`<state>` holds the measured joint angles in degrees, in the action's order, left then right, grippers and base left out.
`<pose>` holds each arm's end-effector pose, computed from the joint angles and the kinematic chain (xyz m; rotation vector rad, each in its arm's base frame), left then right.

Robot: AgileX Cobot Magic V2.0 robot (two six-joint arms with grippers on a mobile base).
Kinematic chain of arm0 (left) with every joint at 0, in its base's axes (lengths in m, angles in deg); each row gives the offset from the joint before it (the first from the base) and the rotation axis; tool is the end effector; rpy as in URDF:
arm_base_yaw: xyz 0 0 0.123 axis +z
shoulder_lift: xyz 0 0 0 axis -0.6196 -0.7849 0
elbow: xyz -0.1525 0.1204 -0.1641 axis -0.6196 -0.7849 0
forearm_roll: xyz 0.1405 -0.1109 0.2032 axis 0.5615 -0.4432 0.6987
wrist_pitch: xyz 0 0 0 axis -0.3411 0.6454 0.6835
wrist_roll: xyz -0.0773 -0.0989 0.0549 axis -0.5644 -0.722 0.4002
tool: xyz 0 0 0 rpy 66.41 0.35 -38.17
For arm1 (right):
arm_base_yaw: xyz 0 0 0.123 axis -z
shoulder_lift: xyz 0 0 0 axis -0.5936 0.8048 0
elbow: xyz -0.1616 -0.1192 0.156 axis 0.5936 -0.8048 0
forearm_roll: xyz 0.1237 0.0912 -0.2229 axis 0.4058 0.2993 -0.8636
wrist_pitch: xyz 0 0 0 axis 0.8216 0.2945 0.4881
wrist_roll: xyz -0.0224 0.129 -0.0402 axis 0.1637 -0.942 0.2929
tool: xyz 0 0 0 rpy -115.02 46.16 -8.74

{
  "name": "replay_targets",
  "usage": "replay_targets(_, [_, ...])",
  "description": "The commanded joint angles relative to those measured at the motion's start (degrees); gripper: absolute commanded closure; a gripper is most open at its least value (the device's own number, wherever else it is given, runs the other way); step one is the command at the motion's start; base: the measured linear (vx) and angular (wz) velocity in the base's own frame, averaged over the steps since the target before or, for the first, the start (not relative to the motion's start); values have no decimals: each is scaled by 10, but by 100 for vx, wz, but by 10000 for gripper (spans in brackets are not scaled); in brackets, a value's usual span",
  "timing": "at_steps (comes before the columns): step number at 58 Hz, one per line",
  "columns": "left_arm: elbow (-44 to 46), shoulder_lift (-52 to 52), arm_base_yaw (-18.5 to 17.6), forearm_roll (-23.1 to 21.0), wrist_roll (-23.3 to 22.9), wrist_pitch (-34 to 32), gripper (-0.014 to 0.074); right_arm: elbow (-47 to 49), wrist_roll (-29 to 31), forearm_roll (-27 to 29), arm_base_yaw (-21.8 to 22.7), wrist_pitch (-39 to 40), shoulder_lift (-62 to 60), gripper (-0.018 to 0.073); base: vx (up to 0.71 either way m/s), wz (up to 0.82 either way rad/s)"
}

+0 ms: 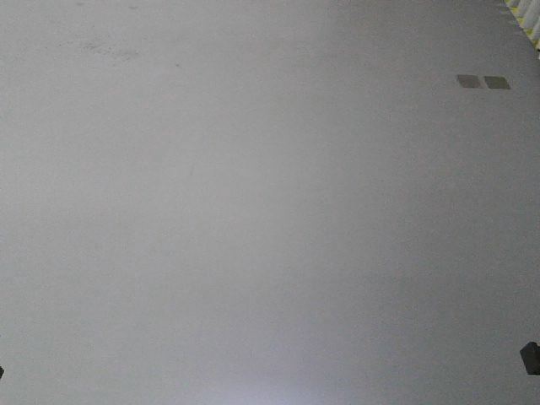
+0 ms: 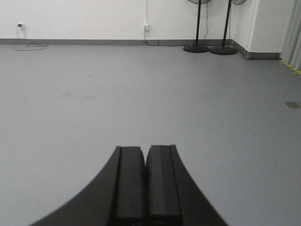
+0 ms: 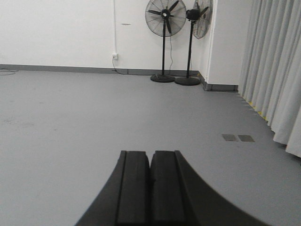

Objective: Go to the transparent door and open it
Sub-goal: 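Drive the base forward across the grey floor toward the wooden platform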

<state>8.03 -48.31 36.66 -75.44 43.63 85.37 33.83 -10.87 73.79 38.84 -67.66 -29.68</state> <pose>0.1518 -0.0055 0.1797 0.0150 1.7059 -0.0431 0.1531 -0.0069 0.1928 0.0200 1.6023 -0.0507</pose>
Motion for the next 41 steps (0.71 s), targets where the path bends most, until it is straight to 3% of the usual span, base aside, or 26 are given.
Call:
replay_targets(1, [-14,7,-1,-5,-4,-48,602,-7,5,-1,2,48,-8,564,32,14])
replay_targets(41, [-14,7,-1,-5,-4,-48,602,-7,5,-1,2,48,-8,564,41,6])
